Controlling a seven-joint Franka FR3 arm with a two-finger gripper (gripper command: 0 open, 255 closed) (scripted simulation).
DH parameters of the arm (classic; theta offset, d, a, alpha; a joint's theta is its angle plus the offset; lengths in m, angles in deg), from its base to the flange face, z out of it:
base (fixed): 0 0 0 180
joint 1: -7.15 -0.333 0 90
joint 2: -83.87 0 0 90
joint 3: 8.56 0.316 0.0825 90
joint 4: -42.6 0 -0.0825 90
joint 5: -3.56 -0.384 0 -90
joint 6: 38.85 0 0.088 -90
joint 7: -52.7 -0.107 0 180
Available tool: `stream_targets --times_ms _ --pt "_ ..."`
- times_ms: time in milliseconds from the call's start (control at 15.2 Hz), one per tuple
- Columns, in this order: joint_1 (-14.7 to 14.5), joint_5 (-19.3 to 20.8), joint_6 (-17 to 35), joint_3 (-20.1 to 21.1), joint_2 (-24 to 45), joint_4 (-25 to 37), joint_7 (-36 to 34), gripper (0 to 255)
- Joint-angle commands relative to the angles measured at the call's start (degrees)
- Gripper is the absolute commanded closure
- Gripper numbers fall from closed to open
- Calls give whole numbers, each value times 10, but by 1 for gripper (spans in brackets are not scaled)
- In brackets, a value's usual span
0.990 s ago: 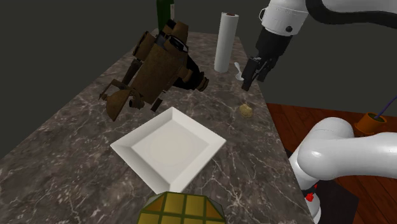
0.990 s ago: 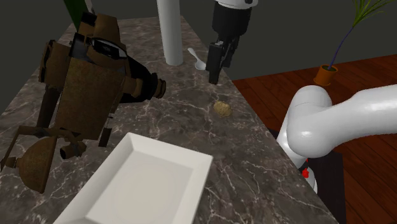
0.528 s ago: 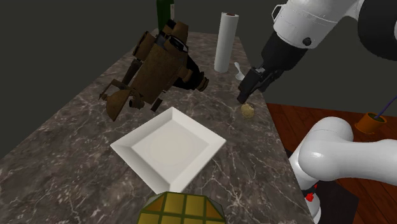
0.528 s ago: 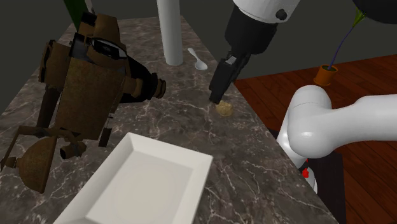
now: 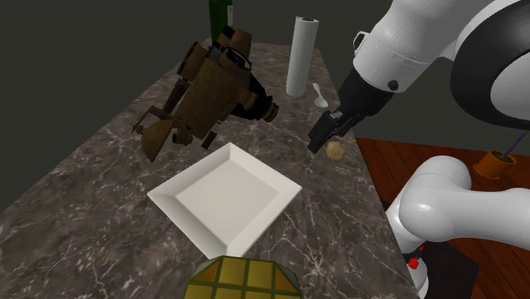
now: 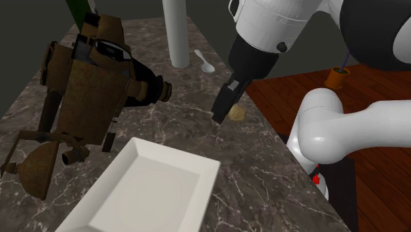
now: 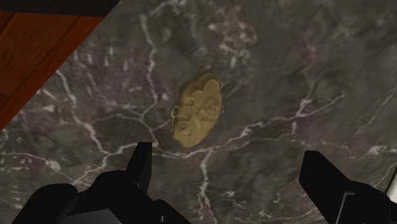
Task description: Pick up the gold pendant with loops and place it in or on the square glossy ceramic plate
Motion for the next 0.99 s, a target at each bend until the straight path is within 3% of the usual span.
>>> stream_targets --times_ms 0,462,528,924 --pt "-1 -1 4 1 -3 -7 1 0" --pt "-1 -1 4 1 -2 -7 1 0" --pt "-1 -1 4 1 -2 -7 1 255" --pt "-1 -1 4 1 -2 -7 1 255"
